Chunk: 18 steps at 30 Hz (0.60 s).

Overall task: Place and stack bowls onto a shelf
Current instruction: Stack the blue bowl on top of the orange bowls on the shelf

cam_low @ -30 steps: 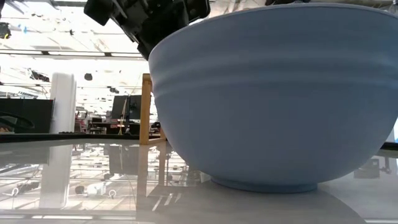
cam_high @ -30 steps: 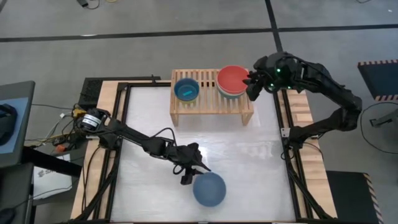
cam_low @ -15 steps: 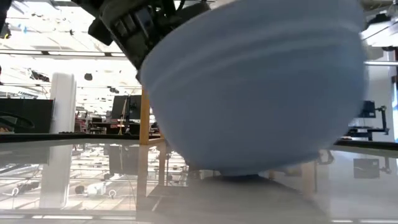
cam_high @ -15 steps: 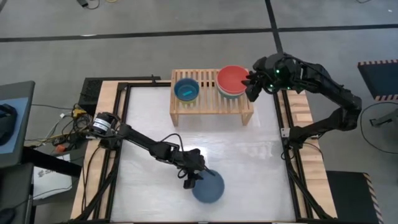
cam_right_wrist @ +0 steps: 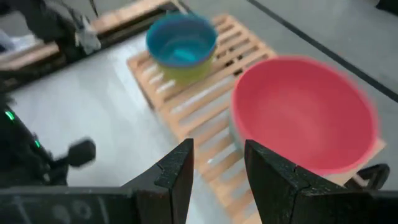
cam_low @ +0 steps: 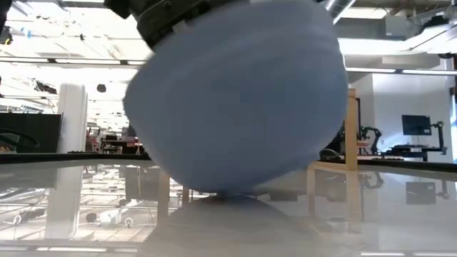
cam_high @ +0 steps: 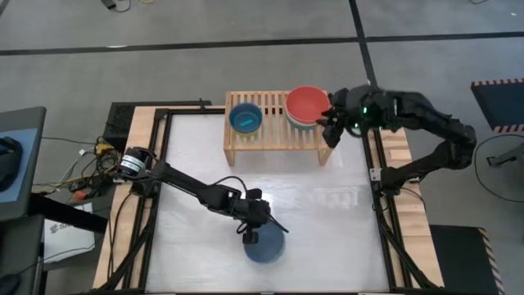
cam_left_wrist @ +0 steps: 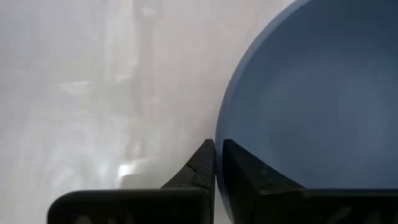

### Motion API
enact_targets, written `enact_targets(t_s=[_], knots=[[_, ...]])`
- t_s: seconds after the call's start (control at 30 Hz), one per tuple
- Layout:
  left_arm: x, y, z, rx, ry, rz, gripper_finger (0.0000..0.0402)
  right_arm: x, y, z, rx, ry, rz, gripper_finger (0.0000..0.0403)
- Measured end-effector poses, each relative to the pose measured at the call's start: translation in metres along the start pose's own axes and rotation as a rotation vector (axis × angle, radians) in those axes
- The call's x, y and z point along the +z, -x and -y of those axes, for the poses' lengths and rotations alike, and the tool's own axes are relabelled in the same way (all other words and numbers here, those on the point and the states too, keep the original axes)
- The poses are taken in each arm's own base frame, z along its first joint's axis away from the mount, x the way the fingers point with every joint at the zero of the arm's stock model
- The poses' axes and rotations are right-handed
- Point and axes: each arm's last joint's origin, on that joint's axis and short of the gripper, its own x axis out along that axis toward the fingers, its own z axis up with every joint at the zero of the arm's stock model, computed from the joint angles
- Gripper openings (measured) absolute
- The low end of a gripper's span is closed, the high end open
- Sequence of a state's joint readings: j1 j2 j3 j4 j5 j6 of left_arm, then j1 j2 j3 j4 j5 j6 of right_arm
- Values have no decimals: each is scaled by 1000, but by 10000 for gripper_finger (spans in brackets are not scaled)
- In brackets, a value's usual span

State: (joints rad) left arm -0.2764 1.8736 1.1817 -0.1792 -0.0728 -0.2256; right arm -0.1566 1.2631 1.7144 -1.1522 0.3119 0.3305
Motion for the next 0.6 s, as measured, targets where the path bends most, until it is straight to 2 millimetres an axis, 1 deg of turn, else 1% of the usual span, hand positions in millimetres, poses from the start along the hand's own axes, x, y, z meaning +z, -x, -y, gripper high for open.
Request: enact_targets(t_s=[0.07, 0.17, 0.27, 0.37, 0.47, 0.6], knots=[[5, 4, 3, 58, -13, -12, 3, -10, -3, -12, -4, 18, -19, 169], [10, 11, 7, 175, -51, -37, 3, -30, -11, -29, -14, 30, -62, 169], [16, 18, 10, 315, -71, -23, 2, -56, -21, -47, -7, 28, -123, 169], [22, 25, 14, 452, -89, 1, 1, -85, -37, -71, 27, 40, -167, 169], [28, 32, 17, 596, -110, 32, 0, -111, -46, -93, 84, 49, -138, 169], [38, 41, 20, 734, -110, 93, 0, -132, -50, -112, 134, 53, -51, 169]])
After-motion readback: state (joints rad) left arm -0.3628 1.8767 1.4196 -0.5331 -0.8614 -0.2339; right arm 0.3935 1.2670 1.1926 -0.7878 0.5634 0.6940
